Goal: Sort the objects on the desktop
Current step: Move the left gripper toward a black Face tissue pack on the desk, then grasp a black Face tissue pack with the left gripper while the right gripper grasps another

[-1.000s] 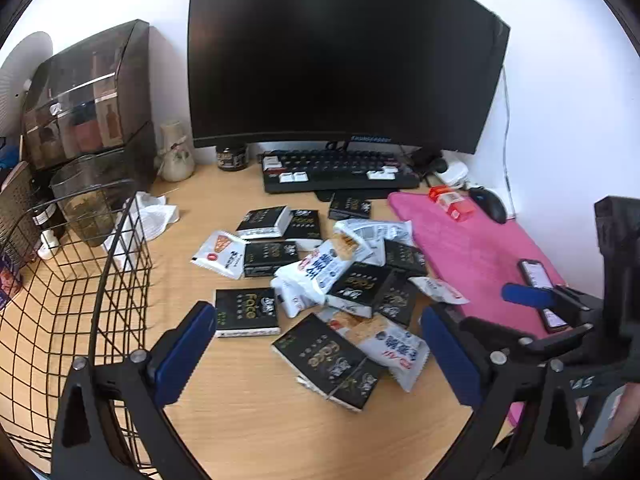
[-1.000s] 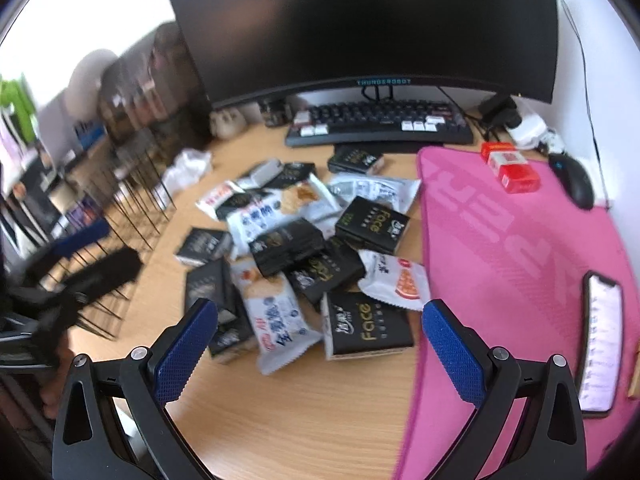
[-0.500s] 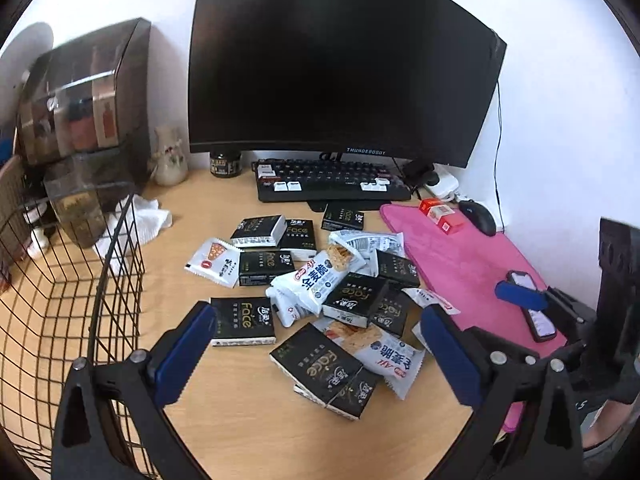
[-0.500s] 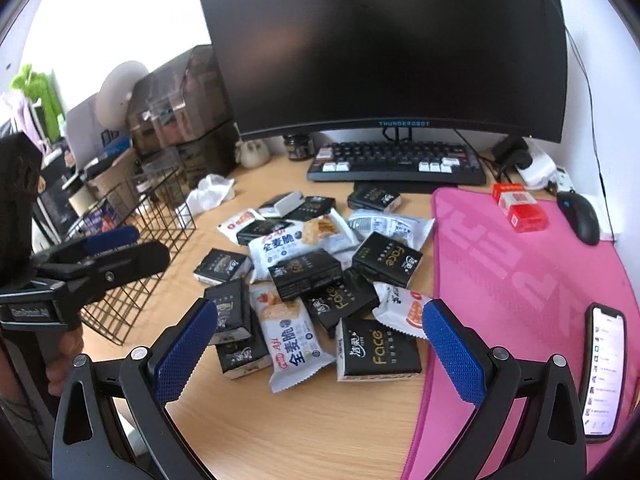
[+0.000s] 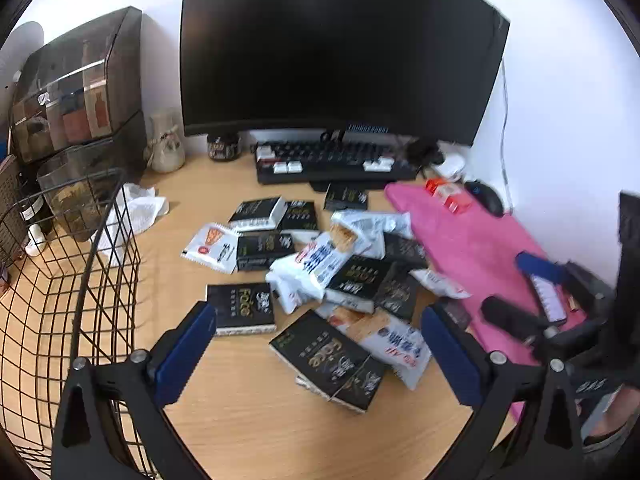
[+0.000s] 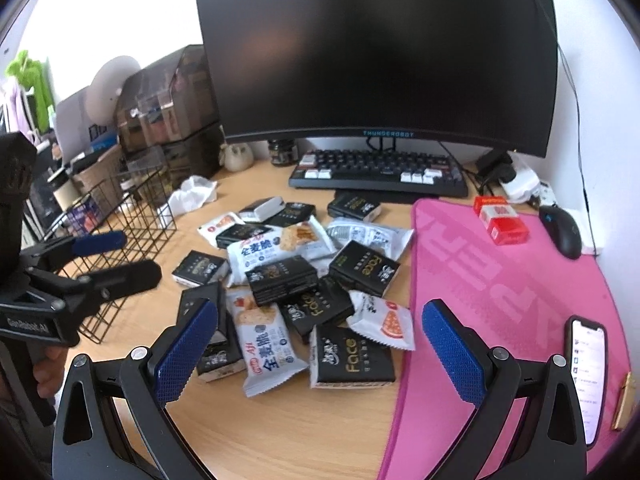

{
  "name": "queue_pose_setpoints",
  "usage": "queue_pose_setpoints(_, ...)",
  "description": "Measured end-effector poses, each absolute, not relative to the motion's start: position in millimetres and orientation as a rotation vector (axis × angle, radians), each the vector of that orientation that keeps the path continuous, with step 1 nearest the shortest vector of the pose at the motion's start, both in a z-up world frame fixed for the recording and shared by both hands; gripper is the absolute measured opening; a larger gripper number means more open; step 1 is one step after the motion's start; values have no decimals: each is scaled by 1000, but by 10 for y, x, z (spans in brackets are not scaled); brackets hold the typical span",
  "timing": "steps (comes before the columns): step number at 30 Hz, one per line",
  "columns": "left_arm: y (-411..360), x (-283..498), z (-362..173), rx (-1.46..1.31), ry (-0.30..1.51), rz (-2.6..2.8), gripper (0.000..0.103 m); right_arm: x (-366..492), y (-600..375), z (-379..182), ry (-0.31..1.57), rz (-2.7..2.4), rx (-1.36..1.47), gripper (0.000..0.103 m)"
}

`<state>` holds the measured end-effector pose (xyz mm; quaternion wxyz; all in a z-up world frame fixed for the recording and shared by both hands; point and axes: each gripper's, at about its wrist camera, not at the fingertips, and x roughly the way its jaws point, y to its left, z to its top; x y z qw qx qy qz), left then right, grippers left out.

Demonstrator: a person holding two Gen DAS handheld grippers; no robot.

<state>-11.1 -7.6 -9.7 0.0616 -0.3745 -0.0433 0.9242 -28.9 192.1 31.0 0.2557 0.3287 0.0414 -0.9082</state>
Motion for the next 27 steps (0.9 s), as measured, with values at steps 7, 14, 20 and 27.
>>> queue_pose_setpoints(7,-10,-262,-351,-1182,-153,2686,102,-457,2005,206,100,-2450,932,103)
queue_pose_setpoints(14,-25,-407,-585,-1310,-138,2683,102,-648,1957,-27,135,-2373,999,103)
queue_pose_setpoints(20,-86,-515,-752,-1389,-172,2688,102,-776,1991,-122,165,-2358,1019,101)
queue_pose_setpoints(27,-71,-467,-825,-1427,-60,2764,71,-802,1968,-203,180,-2330,1030,101)
